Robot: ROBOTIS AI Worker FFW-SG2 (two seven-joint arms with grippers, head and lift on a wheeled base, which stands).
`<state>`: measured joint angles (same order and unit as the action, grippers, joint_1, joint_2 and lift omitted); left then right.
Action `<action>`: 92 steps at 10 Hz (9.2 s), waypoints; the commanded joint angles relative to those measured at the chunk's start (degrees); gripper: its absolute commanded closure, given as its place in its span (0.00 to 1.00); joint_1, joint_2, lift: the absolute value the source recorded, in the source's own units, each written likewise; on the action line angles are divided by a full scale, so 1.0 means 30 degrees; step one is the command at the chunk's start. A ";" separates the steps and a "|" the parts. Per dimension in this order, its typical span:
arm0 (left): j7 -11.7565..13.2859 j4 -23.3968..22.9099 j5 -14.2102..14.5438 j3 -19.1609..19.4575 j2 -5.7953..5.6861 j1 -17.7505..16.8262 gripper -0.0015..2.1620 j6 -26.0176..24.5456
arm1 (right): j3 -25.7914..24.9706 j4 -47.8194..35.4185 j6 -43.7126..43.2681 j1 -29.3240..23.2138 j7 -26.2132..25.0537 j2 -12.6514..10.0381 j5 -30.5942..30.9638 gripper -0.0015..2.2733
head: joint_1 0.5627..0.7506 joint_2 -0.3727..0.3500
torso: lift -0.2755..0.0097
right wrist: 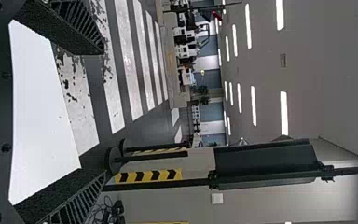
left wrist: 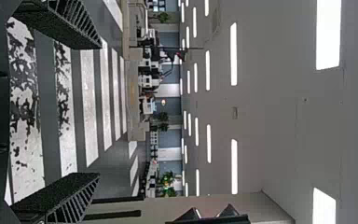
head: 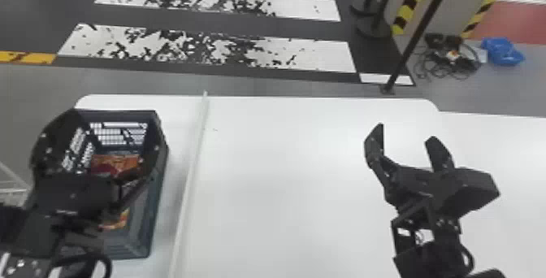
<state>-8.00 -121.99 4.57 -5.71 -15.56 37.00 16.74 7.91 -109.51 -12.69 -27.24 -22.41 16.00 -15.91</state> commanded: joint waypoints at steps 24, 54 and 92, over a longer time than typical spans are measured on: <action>0.0000 0.0000 0.0000 0.0000 0.0000 0.0000 0.00 0.0000 | 0.0000 0.0000 0.0000 0.0000 -0.0001 0.0000 0.0000 0.00 | 0.70 0.38 | 0.86; 0.0000 0.0000 0.0000 0.0000 0.0000 0.0000 0.00 0.0000 | 0.0000 0.0000 0.0000 0.0000 -0.0001 0.0000 0.0000 0.00 | 0.70 0.38 | 0.86; 0.0000 0.0000 0.0000 0.0000 0.0000 0.0000 0.00 0.0000 | 0.0000 0.0000 0.0000 0.0000 -0.0001 0.0000 0.0000 0.00 | 0.70 0.38 | 0.86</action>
<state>-8.00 -121.99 4.57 -5.71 -15.56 37.00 16.74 7.91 -109.51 -12.69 -27.24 -22.41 16.00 -15.91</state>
